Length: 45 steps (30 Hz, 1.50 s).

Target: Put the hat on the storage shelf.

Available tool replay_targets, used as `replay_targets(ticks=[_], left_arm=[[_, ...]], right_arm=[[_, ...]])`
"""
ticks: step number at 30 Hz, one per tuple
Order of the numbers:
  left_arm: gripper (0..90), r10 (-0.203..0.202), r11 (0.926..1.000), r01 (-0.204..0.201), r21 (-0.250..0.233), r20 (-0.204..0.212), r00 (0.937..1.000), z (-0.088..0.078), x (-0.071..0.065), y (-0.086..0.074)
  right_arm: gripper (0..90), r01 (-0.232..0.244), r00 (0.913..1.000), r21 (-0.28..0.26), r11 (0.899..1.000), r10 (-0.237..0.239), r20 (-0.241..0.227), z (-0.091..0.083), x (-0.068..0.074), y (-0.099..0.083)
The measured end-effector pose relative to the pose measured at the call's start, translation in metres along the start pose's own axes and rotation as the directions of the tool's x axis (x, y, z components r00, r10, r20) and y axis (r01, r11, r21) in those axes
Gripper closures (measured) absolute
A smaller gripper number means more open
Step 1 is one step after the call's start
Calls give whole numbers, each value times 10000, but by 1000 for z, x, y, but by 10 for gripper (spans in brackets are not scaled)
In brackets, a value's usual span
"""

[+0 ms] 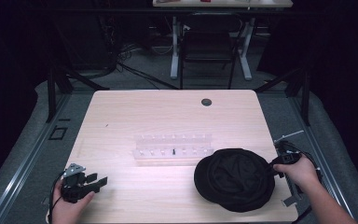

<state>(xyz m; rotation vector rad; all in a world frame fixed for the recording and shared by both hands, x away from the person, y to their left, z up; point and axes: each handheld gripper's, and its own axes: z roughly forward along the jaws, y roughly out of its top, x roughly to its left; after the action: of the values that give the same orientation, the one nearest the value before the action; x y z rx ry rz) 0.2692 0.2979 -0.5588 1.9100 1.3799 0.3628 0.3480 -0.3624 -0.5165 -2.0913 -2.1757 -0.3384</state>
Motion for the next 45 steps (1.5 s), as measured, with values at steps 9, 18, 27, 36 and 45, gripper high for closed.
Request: replay_targets(ticks=[9,18,27,36,45], left_arm=[[478,13,10000,-13,37,12,10000,0,0,0],[480,-1,10000,1,19,7,10000,1,0,0],[481,20,9999,-20,115,32,10000,2,1,-1],[481,-35,9999,35,119,11,10000,3,0,-1],[481,9,9999,-9,161,-3,10000,3,1,-1]], right_arm=[[687,440,9988,383,9983,-449,206,3,0,6],[769,236,9997,283,9993,-233,-89,5,2,7],[862,282,9993,159,9995,-278,-256,2,3,5],[876,264,9968,196,9995,-248,-758,-8,0,4],[879,77,9901,103,9999,-61,-1403,-19,-1,1]])
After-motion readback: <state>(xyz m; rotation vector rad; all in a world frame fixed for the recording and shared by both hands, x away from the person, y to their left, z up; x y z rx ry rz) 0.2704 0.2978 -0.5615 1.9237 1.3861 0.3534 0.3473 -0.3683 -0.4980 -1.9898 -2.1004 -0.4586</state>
